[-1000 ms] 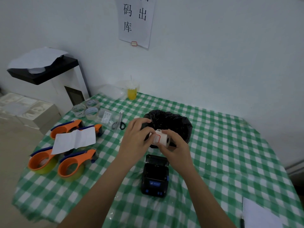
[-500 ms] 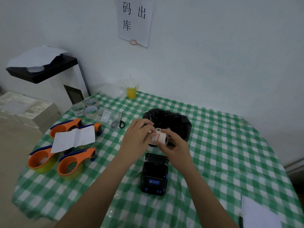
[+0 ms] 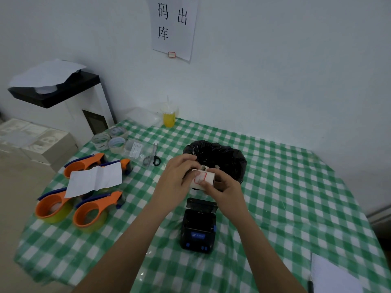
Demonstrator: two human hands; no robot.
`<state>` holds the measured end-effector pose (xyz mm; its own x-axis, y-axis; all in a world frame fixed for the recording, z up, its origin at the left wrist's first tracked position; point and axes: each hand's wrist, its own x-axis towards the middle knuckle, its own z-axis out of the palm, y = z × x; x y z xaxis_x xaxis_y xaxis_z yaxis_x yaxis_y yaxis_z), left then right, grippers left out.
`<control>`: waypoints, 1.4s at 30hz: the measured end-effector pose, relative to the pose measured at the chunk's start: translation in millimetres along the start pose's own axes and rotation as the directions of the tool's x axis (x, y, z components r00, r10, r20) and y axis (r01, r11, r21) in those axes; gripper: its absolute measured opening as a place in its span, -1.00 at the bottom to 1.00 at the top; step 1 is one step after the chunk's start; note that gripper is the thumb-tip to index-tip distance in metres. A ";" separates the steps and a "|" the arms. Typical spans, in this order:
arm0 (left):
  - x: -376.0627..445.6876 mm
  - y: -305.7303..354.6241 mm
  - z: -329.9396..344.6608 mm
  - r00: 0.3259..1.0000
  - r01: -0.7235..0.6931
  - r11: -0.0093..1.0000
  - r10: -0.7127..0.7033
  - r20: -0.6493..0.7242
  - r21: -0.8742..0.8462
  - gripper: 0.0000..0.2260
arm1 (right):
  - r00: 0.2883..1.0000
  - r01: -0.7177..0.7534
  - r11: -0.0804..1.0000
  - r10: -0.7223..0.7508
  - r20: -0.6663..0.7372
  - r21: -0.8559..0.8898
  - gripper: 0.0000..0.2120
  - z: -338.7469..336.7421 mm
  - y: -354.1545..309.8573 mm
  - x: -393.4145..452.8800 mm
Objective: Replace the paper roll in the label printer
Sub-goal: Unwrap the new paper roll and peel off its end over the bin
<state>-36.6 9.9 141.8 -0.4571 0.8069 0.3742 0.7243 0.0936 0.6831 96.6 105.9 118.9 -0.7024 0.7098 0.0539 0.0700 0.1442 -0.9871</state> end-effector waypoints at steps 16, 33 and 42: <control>3.4 6.9 -1.9 0.946 0.247 0.903 -0.147 0.287 -0.353 -0.61 | 1.000 -0.014 0.993 0.017 -0.023 0.117 -0.65 -12.6 -14.0 -1.4; -1.4 -0.1 -3.4 0.948 0.183 0.968 -0.127 0.292 -0.174 -0.59 | 0.985 0.156 0.952 -0.169 -0.027 -0.262 -0.86 -15.4 -17.7 11.9; -1.8 0.6 -2.6 0.939 0.225 0.962 -0.171 0.299 -0.157 -0.59 | 0.971 0.205 0.899 -0.238 -0.039 -0.386 -0.81 -10.0 -14.6 12.7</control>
<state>-36.7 7.0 143.2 -0.3988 0.9158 0.0476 0.5131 0.1798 0.8393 93.8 119.7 135.5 -0.6705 0.6816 0.2930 0.1929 0.5415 -0.8183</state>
